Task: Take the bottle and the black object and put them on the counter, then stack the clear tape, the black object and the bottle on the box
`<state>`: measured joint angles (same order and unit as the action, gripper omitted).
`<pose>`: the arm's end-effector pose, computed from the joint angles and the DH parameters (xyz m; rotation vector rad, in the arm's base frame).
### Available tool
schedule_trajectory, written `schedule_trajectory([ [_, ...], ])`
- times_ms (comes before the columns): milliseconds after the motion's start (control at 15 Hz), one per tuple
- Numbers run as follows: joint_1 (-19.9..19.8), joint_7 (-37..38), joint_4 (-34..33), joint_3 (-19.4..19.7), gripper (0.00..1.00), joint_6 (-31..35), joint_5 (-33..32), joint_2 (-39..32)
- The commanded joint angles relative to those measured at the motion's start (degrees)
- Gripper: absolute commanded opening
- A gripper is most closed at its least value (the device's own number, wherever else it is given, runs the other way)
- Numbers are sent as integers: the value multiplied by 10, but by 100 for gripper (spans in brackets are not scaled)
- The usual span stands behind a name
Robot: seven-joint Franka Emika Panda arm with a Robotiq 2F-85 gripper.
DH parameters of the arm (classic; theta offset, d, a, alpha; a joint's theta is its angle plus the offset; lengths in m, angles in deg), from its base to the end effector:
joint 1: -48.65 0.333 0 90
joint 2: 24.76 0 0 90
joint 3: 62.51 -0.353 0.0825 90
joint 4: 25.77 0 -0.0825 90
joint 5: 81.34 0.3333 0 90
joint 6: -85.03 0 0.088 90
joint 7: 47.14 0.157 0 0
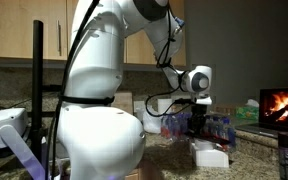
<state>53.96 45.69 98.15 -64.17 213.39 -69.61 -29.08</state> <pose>0.5055 0.0757 0.3816 -2.0825 2.2003 0.1870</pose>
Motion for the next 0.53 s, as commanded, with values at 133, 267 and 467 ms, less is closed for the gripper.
schedule_trajectory([
  [133, -6, -15, -2, -3, 18, -10, 4, 0],
  [267, -6, -16, -3, -4, 69, -10, 5, -1],
  [467, -5, -15, -5, -4, 87, -9, 4, -2],
])
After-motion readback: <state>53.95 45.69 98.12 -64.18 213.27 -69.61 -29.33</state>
